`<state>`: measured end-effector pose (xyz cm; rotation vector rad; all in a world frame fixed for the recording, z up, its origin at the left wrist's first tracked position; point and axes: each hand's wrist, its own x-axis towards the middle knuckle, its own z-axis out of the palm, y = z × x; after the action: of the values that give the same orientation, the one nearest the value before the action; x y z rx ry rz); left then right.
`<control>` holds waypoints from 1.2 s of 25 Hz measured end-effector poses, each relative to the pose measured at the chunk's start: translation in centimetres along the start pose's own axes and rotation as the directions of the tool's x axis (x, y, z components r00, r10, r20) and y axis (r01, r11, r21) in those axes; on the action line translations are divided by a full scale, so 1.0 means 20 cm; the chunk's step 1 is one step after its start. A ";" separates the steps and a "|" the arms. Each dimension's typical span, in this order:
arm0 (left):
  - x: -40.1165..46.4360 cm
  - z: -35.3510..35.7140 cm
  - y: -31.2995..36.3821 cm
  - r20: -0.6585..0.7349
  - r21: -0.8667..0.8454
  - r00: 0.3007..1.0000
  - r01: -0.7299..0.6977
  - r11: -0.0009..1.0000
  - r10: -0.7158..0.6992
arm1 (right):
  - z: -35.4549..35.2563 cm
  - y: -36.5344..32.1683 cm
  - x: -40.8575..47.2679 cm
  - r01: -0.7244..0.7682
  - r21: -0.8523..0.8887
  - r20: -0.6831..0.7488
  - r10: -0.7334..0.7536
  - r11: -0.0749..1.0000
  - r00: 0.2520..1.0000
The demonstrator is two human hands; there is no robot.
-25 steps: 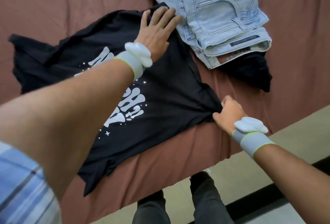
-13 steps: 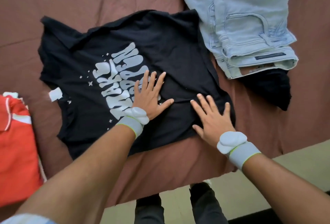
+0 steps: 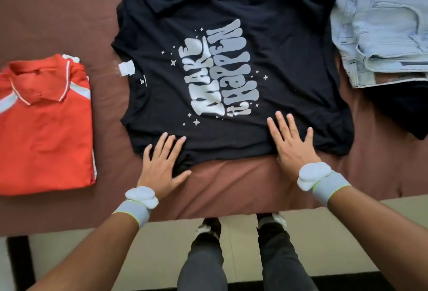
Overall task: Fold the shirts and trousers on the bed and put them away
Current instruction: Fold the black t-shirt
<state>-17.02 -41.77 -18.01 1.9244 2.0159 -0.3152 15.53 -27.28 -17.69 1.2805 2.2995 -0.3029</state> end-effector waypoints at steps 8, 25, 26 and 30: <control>-0.06 -0.06 -0.24 -0.292 -0.208 0.955 -0.121 0.971 0.057 | -0.10 0.17 -0.04 -0.173 -0.026 0.058 0.175 0.985 0.983; 0.51 -0.36 -0.35 0.033 -0.683 0.749 0.500 0.532 -0.662 | -0.47 0.34 0.57 0.160 -0.300 -0.176 -0.220 0.940 0.960; 0.47 -0.33 -0.36 0.038 -0.668 0.727 0.529 0.523 -0.686 | -0.46 0.36 0.55 0.091 -0.299 -0.145 -0.140 0.950 0.979; 0.47 -0.29 -0.40 0.132 -0.705 0.655 0.590 0.394 -0.744 | -0.36 0.23 0.46 0.271 -0.334 -0.119 -0.325 0.903 0.938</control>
<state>-25.68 -31.45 -16.88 0.6013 2.4678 0.4741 13.13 -15.07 -15.95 0.8216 2.5654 0.0784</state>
